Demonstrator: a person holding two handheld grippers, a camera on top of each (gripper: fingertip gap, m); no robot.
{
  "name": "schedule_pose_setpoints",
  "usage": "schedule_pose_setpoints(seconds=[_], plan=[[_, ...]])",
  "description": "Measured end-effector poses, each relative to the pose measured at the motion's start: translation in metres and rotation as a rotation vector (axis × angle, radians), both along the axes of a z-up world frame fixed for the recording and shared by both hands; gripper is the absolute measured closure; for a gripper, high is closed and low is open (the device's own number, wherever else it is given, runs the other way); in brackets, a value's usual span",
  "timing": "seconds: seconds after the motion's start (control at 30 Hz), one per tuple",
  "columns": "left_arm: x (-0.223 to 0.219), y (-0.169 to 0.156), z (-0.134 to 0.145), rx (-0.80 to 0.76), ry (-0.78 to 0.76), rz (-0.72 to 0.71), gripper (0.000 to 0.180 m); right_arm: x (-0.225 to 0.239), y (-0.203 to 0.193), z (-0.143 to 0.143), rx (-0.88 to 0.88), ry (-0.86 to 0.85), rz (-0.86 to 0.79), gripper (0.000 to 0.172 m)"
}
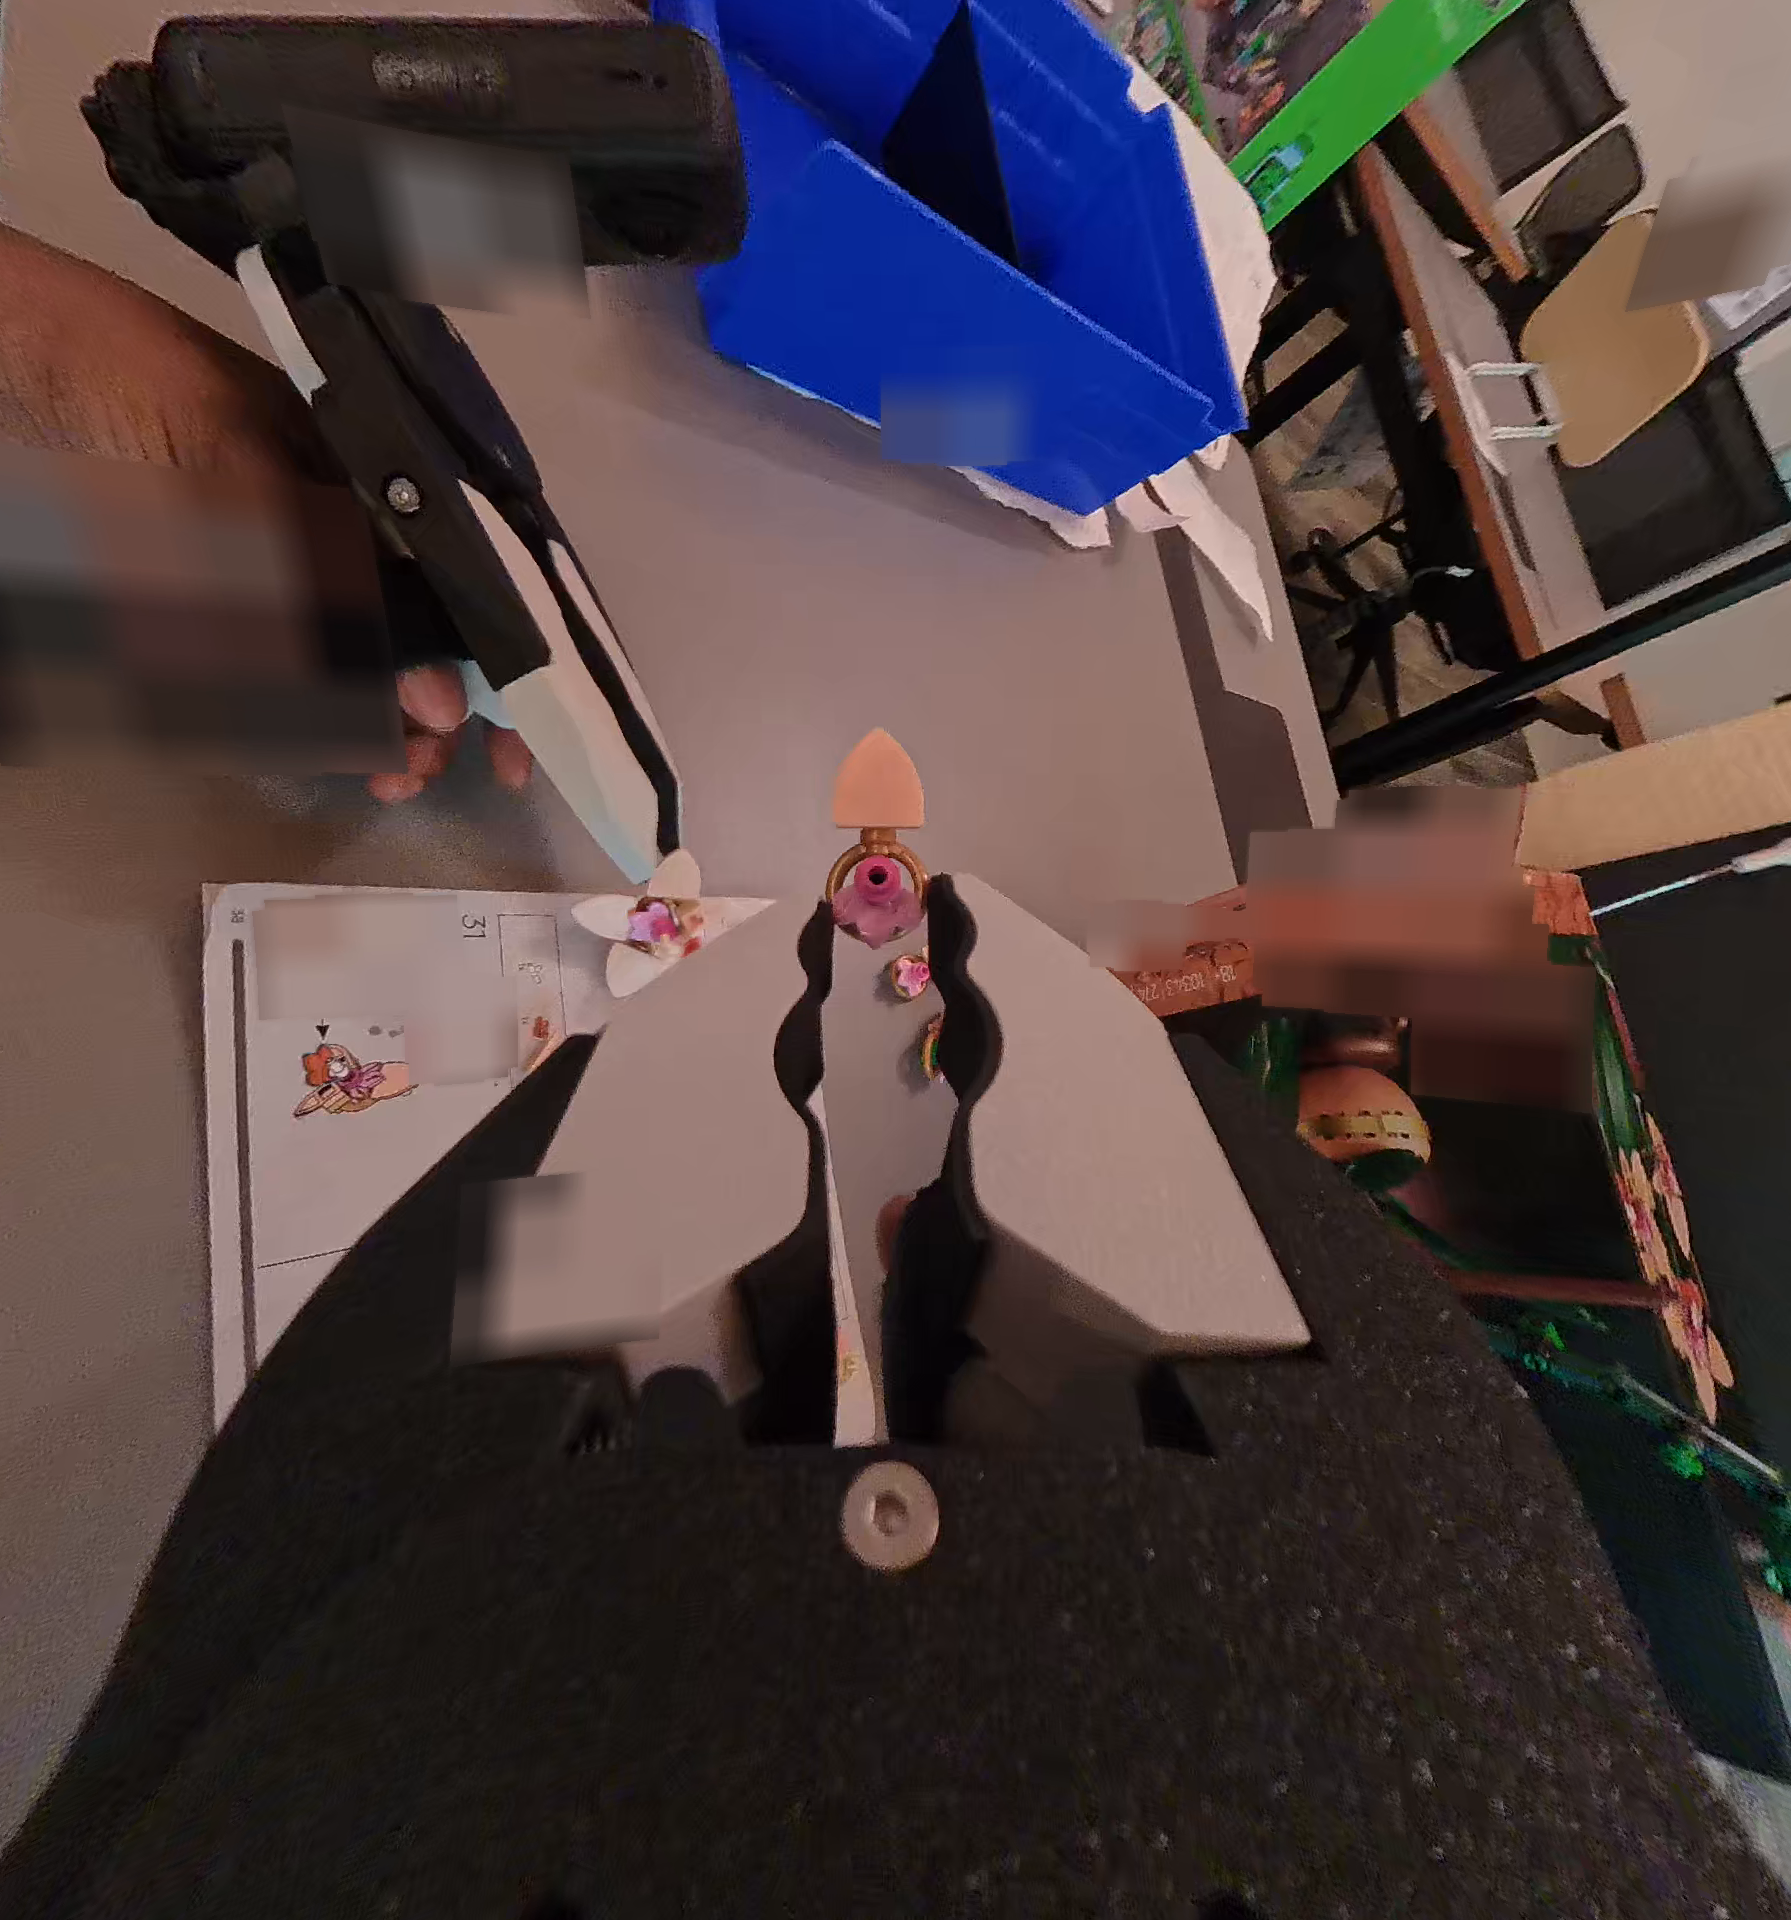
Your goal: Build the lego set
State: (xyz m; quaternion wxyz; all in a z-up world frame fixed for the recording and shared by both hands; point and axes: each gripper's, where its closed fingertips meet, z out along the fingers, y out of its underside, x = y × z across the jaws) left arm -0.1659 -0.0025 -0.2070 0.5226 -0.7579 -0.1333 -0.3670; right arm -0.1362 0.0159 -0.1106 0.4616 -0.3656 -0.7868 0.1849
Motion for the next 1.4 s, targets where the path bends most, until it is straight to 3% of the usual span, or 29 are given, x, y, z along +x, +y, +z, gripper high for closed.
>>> schedule_pose_setpoints(seconds=[0.13, 0.27, 0.4, 0.47, 0.63, 0.83, 1.3, 1.4], plan=[[-0.016, -0.002, 0.01, 0.05, 0.137, 0.102, 0.131, 0.01, -0.001, -0.005, 0.021, 0.008, -0.014, 0.155], [-0.026, -0.011, 0.045, 0.204, 0.189, 0.177, 0.129, 0.011, -0.001, -0.01, 0.035, 0.011, -0.016, 0.155], [-0.001, -0.024, 0.096, 0.478, -0.111, 0.053, 0.145, 0.005, -0.01, 0.002, -0.015, 0.139, -0.027, 0.155], [0.005, -0.027, 0.106, 0.557, -0.245, 0.006, 0.153, 0.003, -0.015, 0.009, -0.04, 0.239, -0.063, 0.155], [0.015, -0.023, 0.104, 0.585, -0.221, -0.009, 0.162, 0.003, -0.03, 0.015, -0.094, 0.373, -0.113, 0.155], [0.028, -0.024, 0.105, 0.6, -0.157, -0.054, 0.166, 0.002, -0.039, 0.012, -0.126, 0.378, -0.105, 0.155], [0.03, -0.026, 0.106, 0.614, -0.223, -0.095, 0.162, -0.001, -0.046, 0.011, -0.129, 0.375, -0.079, 0.155], [0.032, -0.028, 0.107, 0.623, -0.24, -0.127, 0.176, -0.002, -0.045, 0.009, -0.13, 0.37, -0.083, 0.155]])
